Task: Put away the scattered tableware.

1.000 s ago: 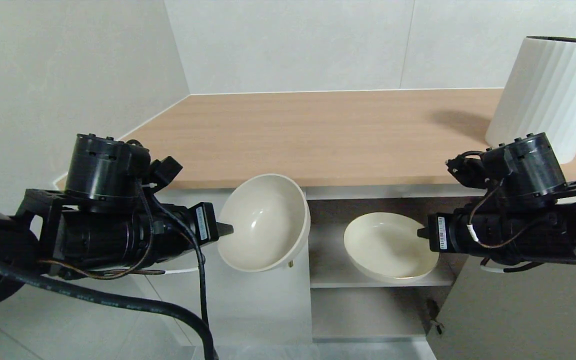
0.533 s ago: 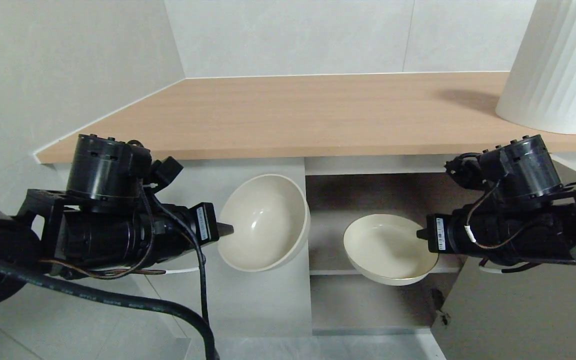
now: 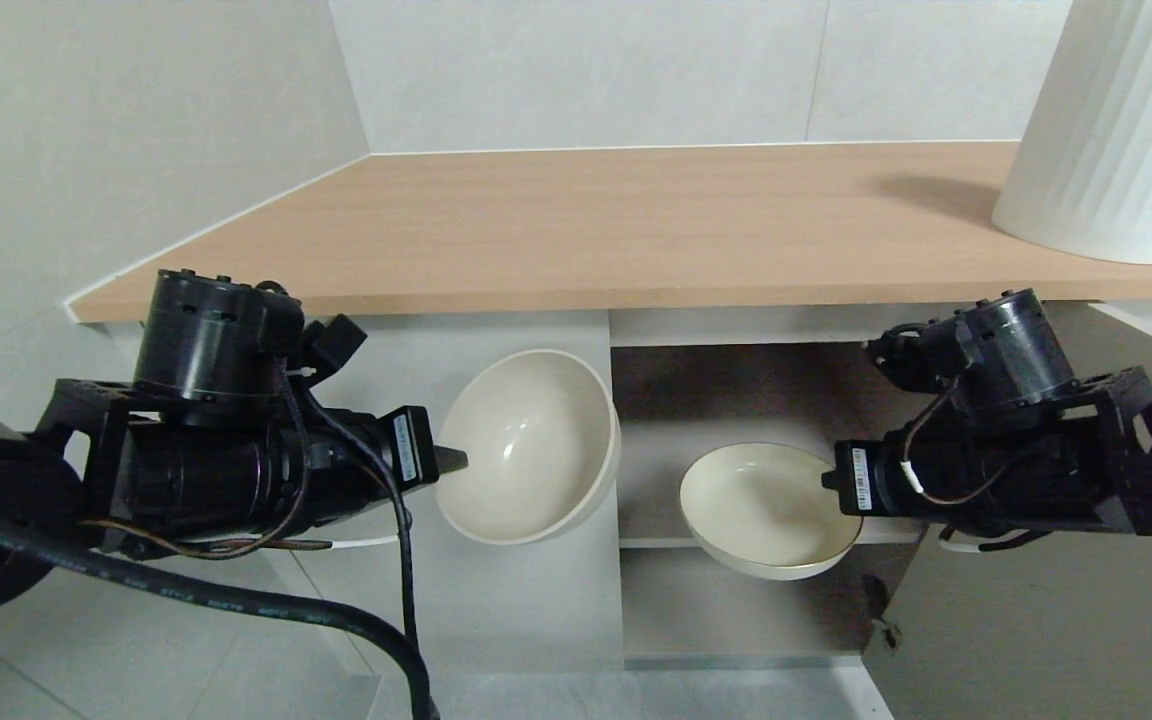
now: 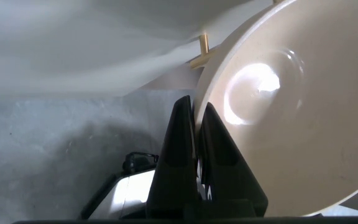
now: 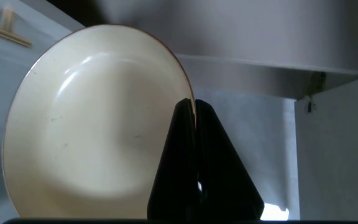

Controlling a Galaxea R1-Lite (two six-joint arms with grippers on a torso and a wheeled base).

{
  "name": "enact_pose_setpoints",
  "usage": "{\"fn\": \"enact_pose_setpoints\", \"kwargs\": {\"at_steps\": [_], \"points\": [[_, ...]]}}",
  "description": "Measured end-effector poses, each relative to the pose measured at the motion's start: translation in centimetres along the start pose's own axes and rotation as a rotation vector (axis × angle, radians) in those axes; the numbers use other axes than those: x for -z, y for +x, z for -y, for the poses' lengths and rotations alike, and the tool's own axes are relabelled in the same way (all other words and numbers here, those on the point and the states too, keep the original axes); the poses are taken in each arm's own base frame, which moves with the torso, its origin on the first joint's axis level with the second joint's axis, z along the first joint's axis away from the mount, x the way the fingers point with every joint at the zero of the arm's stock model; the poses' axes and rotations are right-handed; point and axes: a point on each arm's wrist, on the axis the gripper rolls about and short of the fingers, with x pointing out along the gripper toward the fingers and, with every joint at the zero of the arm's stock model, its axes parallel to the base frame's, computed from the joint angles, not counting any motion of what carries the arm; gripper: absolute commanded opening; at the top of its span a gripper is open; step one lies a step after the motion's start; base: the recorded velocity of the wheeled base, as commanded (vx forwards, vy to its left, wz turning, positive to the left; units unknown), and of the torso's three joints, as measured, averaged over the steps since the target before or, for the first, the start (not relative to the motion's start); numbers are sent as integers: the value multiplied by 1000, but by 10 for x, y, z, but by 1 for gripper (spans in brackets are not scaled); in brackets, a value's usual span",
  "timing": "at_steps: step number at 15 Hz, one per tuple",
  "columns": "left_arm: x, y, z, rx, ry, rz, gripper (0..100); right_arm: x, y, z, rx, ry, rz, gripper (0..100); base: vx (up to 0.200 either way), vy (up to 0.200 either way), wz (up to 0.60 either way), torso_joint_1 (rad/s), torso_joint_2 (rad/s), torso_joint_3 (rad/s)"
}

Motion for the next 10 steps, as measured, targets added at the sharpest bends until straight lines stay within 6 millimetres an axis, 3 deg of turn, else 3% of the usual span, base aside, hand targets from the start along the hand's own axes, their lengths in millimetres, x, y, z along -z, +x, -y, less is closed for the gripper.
{"fn": "enact_pose_setpoints", "kwargs": {"at_steps": [10], "points": [[1,1,1,3,2,-8,0,18,109,3,63,29,59,0,0,0,0,0,0,0]]}}
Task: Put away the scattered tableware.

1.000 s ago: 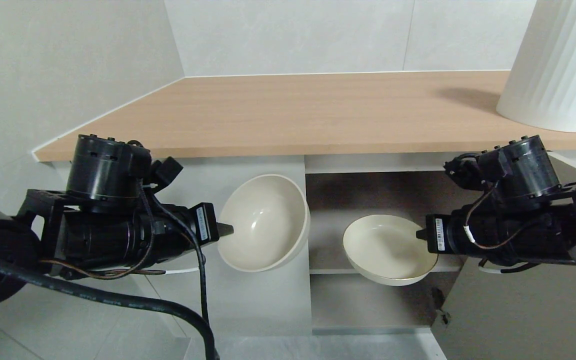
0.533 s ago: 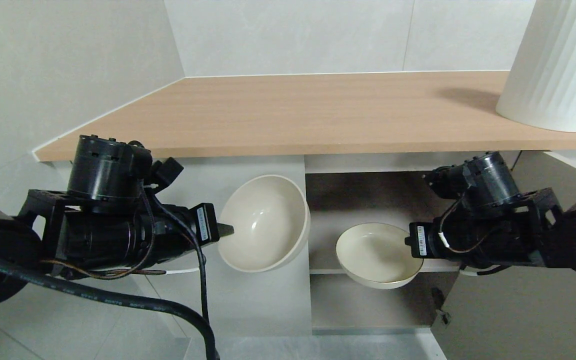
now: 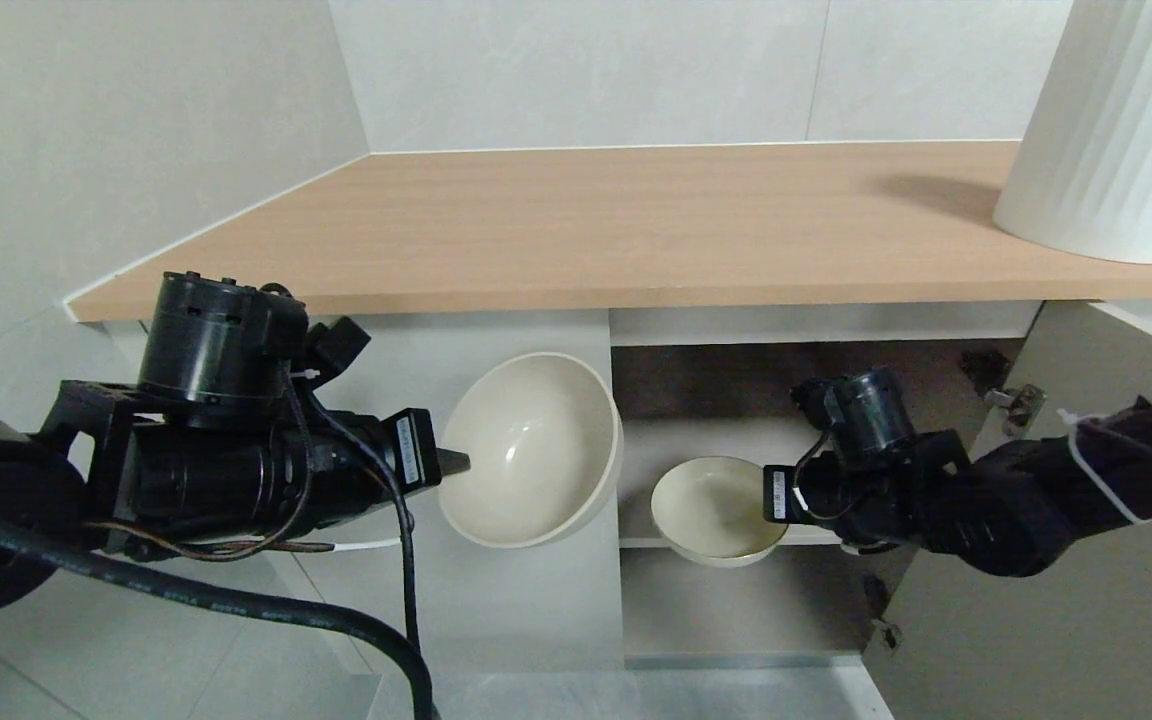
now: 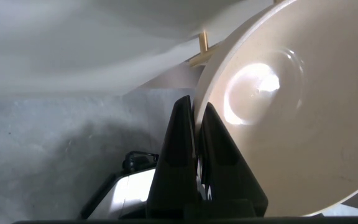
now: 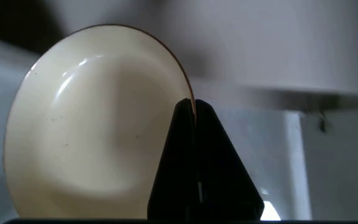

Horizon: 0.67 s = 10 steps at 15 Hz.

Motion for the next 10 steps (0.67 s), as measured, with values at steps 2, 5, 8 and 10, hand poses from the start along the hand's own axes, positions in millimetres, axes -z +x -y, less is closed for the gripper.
{"fn": "enact_pose_setpoints", "kwargs": {"at_steps": [2,5,8,10], "points": [[0,1,0,-1,0,-3,0,8,26,5,31,12,29,0,0,0,0,0,0,0],[0,1,0,-1,0,-4,0,17,61,18,111,34,53,0,0,0,0,0,0,0],[1,1,0,-1,0,-4,0,20,81,28,176,60,57,0,0,0,0,0,0,0],[1,2,0,-1,1,-6,0,21,92,33,225,69,69,0,0,0,0,0,0,0]]}}
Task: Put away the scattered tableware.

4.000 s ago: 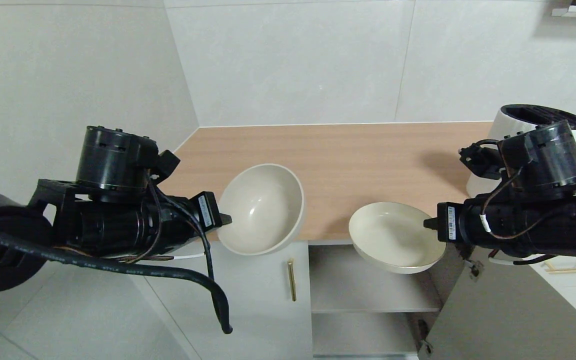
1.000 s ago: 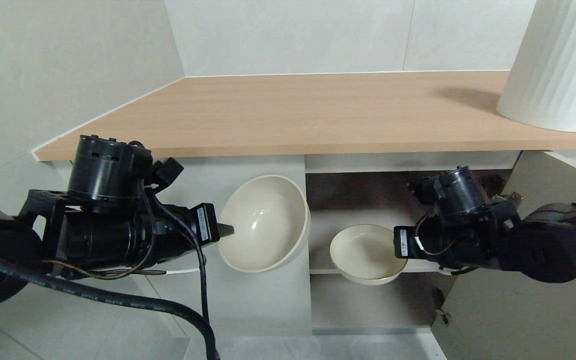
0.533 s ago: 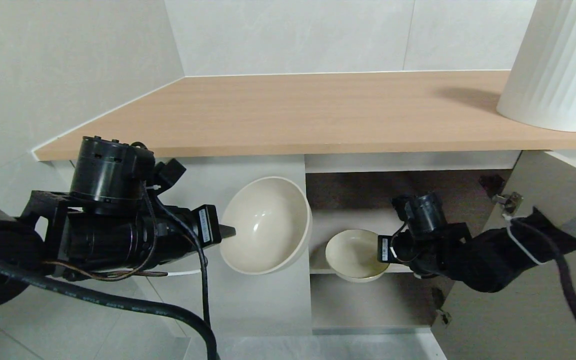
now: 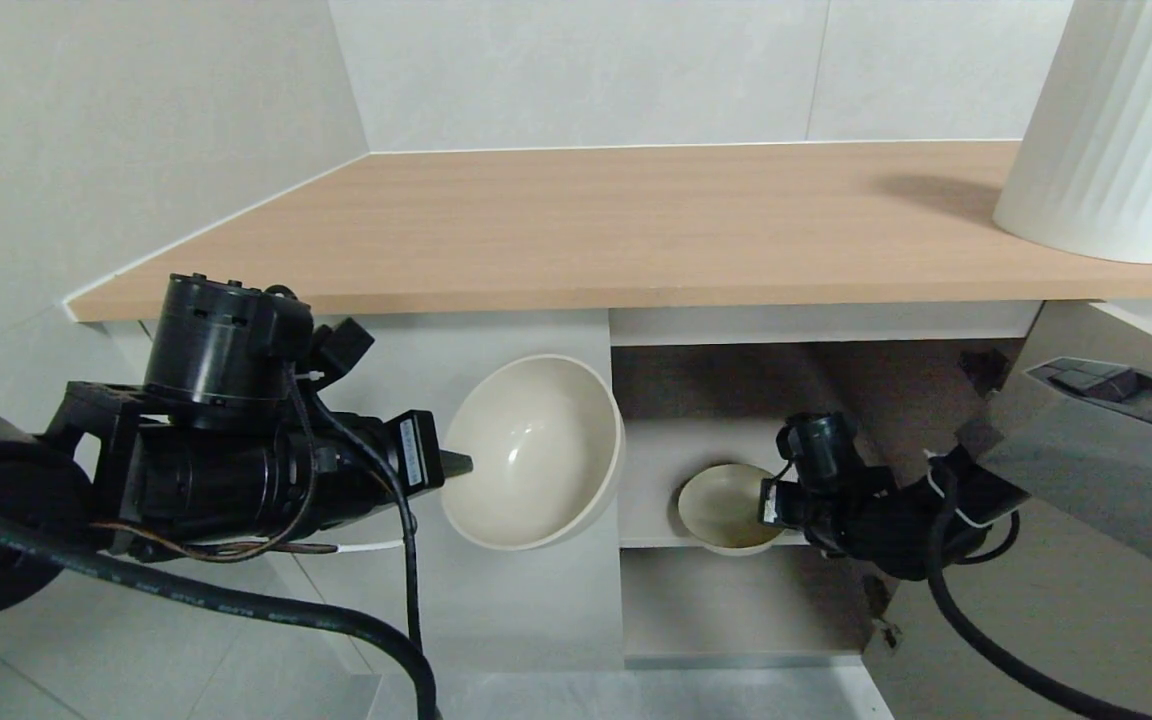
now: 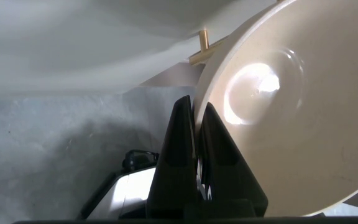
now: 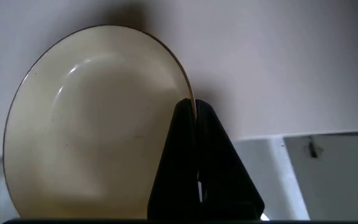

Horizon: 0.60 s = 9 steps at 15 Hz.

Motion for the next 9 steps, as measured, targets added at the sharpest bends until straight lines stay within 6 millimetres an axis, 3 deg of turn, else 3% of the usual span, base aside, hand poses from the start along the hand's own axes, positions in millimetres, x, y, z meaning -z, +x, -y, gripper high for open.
{"fn": "enact_pose_setpoints", "kwargs": {"at_steps": [9], "points": [[1,4,-2,-8,-3,-10,0,-5,36,5,133,41,91,0,0,0,0,0,0,0]]}}
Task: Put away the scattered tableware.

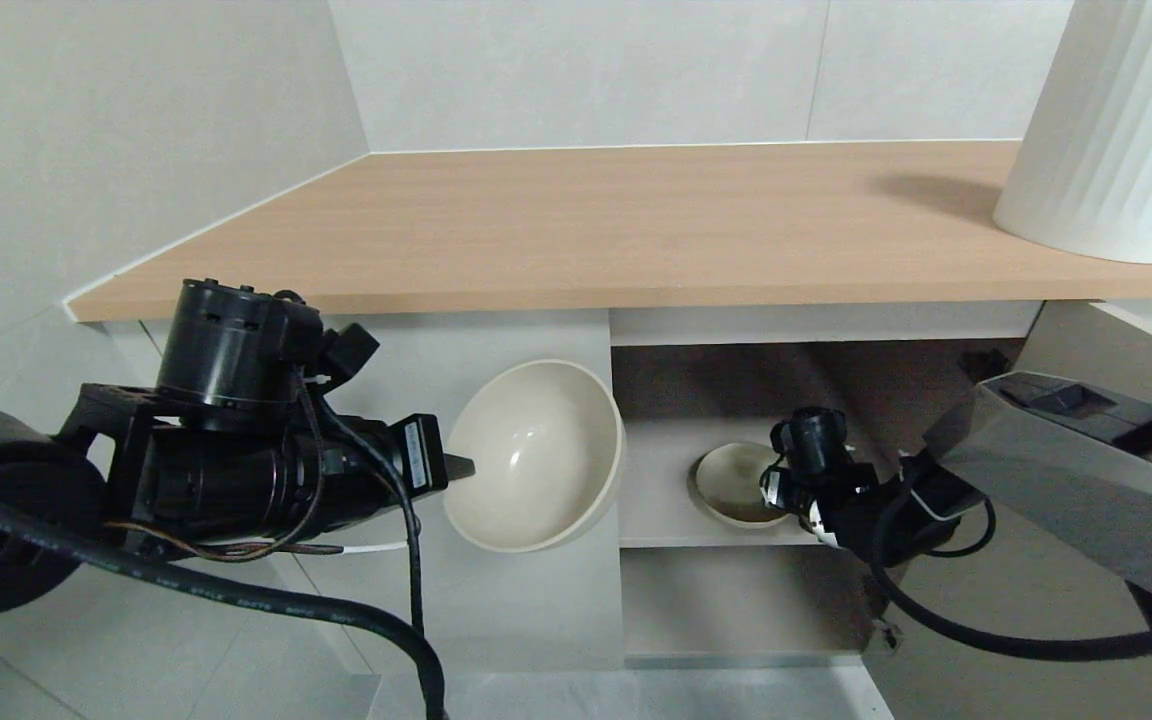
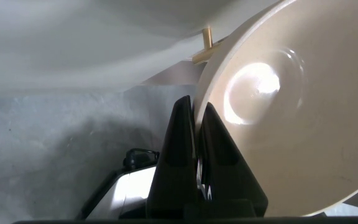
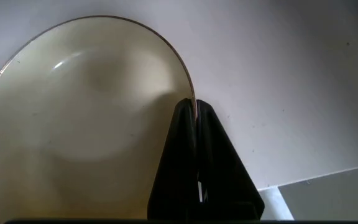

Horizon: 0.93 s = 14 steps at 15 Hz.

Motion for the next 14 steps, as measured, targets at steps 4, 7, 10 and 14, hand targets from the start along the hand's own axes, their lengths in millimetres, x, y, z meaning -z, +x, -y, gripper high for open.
{"fn": "enact_pose_setpoints", "kwargs": {"at_steps": [4,7,10,14], "points": [[0,1,0,-1,0,-2,0,-1,7,2,40,6,20,0,0,0,0,0,0,0],[0,2,0,-2,0,-2,0,-2,9,2,44,8,24,100,0,0,0,0,0,0],[-1,3,0,-4,0,-3,0,-2,9,2,44,9,24,100,0,0,0,0,0,0],[5,14,4,-10,12,-34,0,-6,-6,5,23,0,6,100,0,0,0,0,0,0]]}}
